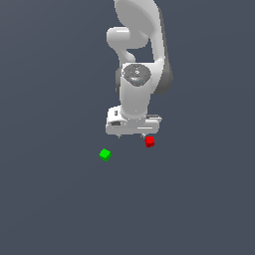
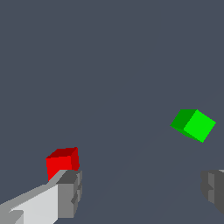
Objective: Stack the red cube on top of the green cube.
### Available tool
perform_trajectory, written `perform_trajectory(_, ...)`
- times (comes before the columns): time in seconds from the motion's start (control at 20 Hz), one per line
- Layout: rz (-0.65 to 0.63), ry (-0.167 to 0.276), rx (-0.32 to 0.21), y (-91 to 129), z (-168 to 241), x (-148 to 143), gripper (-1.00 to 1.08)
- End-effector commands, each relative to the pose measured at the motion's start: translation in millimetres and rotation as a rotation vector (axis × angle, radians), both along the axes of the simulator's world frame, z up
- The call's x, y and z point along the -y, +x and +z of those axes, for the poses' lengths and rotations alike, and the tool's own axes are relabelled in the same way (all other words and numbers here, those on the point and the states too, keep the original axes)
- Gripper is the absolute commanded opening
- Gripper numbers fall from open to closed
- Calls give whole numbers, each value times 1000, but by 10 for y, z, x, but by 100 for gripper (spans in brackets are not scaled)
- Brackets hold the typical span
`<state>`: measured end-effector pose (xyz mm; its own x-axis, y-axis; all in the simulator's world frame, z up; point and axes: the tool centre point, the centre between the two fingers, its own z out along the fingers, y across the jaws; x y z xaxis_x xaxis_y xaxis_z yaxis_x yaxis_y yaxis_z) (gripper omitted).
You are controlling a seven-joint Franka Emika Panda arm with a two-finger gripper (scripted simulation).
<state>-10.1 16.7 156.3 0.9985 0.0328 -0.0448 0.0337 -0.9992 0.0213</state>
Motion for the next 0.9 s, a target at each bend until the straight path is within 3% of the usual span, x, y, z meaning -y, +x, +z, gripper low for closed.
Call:
perform_trajectory(0.0,0,0,0,0,0,0,100)
perform_trajectory(0.4,13,4,6,-78,-115,-139,100)
perform_trajectory(0.85,59,16,26,-350,-515,-617,100)
